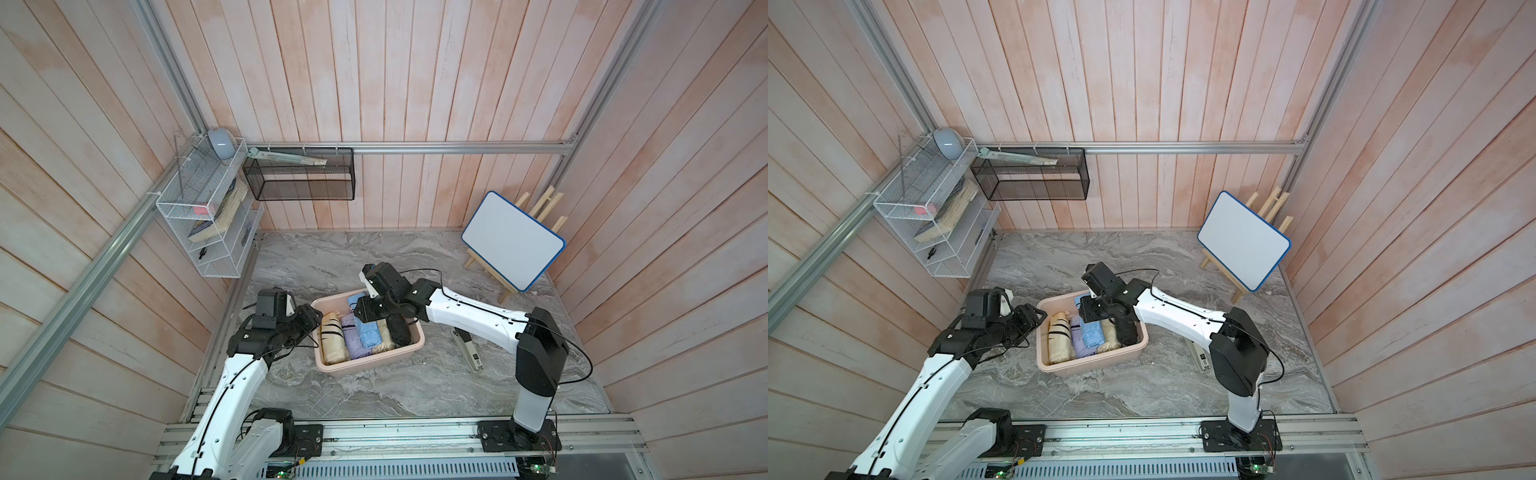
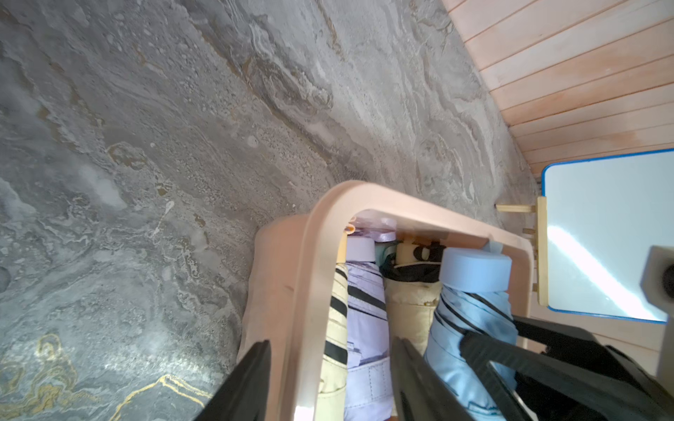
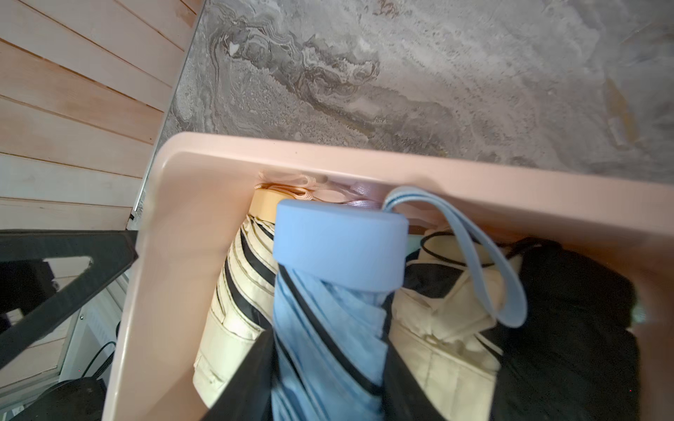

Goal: Put the umbrella into the storage box
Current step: Adjust the storage box at the center of the board.

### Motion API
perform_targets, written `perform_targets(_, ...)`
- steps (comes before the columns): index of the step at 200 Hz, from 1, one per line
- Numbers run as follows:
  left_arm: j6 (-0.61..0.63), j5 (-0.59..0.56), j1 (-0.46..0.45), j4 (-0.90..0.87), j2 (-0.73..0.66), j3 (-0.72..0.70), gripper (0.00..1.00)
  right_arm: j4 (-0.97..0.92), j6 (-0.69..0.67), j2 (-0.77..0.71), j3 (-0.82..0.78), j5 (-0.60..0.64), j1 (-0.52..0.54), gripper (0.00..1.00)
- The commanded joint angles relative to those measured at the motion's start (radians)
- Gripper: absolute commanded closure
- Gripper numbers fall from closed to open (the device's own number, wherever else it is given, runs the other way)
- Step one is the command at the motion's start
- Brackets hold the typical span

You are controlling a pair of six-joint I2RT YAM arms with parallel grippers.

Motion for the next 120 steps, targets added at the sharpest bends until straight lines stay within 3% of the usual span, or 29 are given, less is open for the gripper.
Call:
perform_targets(1, 0.029, 0.040, -0.006, 0.027, 0.019, -0.031, 0.49, 0.053, 0.019, 0.018, -0.002, -0.025, 0.013, 0.73)
perform_targets(49, 0.025, 0.050, -0.065, 0.043, 0.041, -0.041, 0.60, 0.027, 0.046, 0.100, 0.061, -0.065, 0.018, 0.67)
perform_targets(81, -0.005, 0.033, -0.117, 0.071, 0.064, -0.037, 0.66, 0.021, 0.038, 0.137, 0.098, -0.101, 0.022, 0.51)
perform_targets(120, -0.034, 0.019, -0.151, 0.105, 0.092, -0.018, 0.70, 0.064, 0.030, 0.083, 0.067, -0.113, 0.005, 0.35)
